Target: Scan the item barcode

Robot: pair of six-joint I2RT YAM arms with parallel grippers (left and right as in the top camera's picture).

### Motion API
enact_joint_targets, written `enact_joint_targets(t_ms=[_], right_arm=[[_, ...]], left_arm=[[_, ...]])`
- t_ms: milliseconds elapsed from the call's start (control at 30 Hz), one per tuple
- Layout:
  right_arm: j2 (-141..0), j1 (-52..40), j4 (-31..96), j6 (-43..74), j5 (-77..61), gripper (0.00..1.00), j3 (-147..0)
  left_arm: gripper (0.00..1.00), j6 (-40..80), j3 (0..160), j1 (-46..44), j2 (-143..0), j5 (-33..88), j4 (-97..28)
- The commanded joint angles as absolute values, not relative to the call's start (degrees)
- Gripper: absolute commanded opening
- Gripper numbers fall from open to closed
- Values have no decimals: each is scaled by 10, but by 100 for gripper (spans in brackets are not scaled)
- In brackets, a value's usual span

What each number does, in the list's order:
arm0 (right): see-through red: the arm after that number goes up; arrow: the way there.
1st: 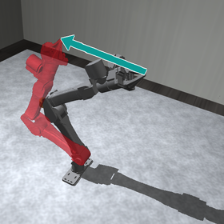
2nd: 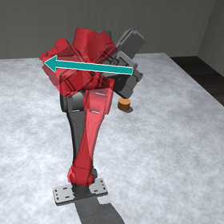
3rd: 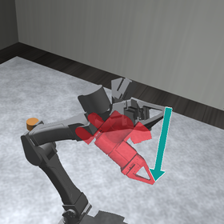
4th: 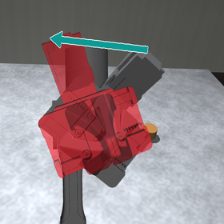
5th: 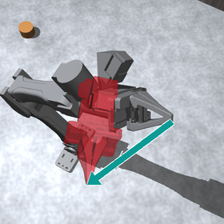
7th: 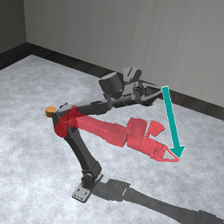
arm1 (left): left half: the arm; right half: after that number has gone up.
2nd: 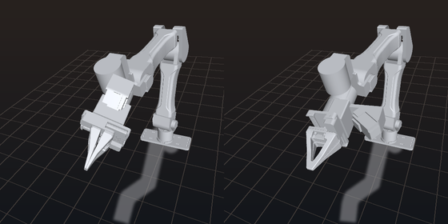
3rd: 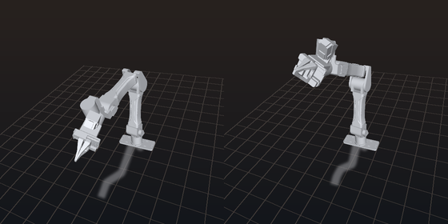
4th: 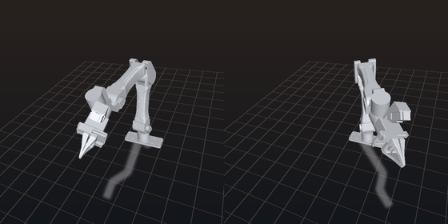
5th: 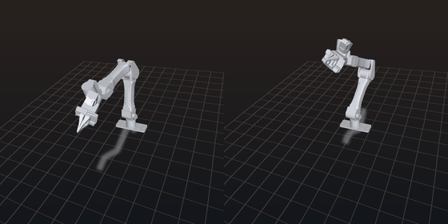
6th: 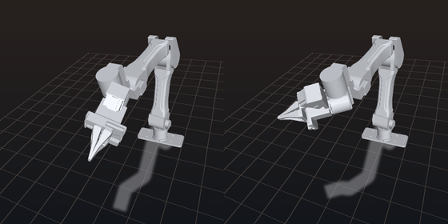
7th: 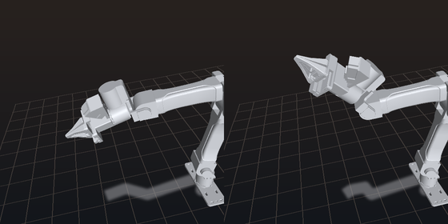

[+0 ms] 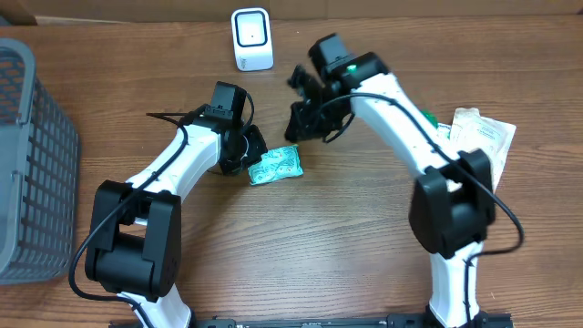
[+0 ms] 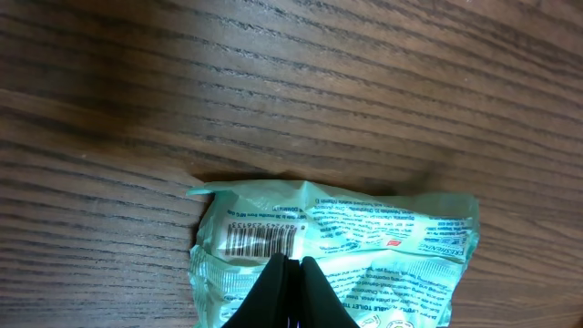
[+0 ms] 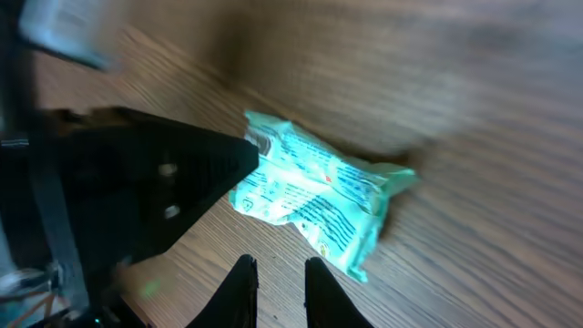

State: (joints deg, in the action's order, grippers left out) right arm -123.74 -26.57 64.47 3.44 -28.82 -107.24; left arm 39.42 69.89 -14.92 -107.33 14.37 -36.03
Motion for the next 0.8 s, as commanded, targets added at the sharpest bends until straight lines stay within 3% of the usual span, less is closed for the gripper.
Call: enact_joint_targets(t_ms=[0, 233, 767], right_arm=[[-1266, -282, 643, 50, -301, 13, -1068], [-1313, -286, 644, 62, -302, 8, -1068], [-1321, -279, 597, 90, -248, 13, -1023]], left_arm=[[4, 387, 695, -150, -1083, 144, -362], [4, 388, 695, -150, -1087, 132, -361], [4, 387, 695, -124, -1157, 178, -350]])
